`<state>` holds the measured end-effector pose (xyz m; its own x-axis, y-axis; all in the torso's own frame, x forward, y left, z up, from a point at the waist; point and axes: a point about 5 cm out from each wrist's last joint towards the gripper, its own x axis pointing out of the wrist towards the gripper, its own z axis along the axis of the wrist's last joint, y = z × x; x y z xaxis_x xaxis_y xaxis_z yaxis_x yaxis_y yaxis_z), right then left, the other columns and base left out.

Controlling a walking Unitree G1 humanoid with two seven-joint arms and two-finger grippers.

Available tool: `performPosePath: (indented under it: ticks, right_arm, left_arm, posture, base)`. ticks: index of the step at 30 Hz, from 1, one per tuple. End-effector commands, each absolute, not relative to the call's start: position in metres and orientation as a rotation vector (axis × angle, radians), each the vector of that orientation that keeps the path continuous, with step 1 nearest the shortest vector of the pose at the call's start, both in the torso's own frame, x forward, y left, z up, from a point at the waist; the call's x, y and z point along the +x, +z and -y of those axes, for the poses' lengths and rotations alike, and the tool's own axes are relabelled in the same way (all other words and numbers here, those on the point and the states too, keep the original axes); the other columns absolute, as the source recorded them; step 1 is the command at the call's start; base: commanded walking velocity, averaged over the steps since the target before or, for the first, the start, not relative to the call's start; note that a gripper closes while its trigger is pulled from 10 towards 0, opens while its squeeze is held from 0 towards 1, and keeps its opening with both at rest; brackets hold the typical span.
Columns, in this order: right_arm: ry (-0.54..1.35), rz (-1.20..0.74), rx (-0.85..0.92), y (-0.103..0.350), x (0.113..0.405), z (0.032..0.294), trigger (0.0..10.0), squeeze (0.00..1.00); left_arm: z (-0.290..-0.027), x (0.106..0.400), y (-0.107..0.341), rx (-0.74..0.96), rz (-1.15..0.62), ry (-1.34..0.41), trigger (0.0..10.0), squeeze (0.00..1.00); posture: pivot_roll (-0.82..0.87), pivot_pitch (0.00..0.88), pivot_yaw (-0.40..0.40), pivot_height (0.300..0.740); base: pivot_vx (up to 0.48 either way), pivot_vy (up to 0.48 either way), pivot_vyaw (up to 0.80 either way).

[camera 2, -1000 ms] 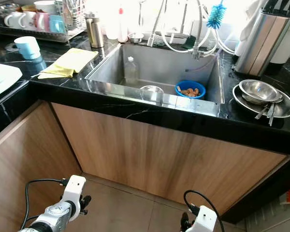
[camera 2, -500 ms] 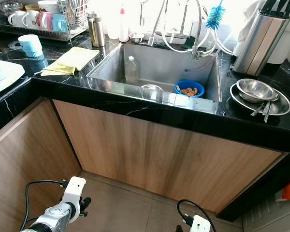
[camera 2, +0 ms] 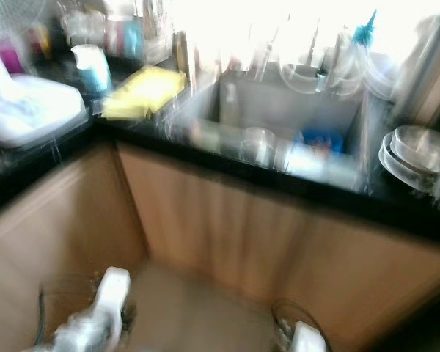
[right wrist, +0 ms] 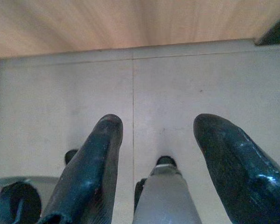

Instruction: Kitchen organization

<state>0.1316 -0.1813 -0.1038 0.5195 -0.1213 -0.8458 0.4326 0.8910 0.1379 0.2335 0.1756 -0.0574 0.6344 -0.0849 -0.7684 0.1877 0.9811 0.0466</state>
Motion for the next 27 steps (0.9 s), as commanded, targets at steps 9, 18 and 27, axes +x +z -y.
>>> performPosePath:
  ticks: [9,18,27]
  right_arm:
    - [-0.347,-0.994,0.364,-0.105,0.128,0.183,10.0,0.00]
    - [-0.357,-1.007,0.359,-0.106,0.124,0.192,10.0,0.00]
    - [-0.350,-1.035,0.338,-0.107,0.118,0.200,10.0,0.00]
  left_arm:
    - [-0.176,0.244,-0.050,0.142,-0.840,-0.159,10.0,0.00]
    - [-0.176,0.243,-0.051,0.139,-0.837,-0.159,10.0,0.00]
    - [-0.176,0.239,-0.053,0.143,-0.850,-0.162,10.0,0.00]
  posture:
    - [0.18,0.069,-0.041,0.732]
    - [0.18,0.074,-0.044,0.732]
    - [0.17,0.068,-0.050,0.732]
  base:
    - [0.295,0.000,0.00]
    - [0.161,0.000,0.00]
    - [0.000,0.000,0.00]
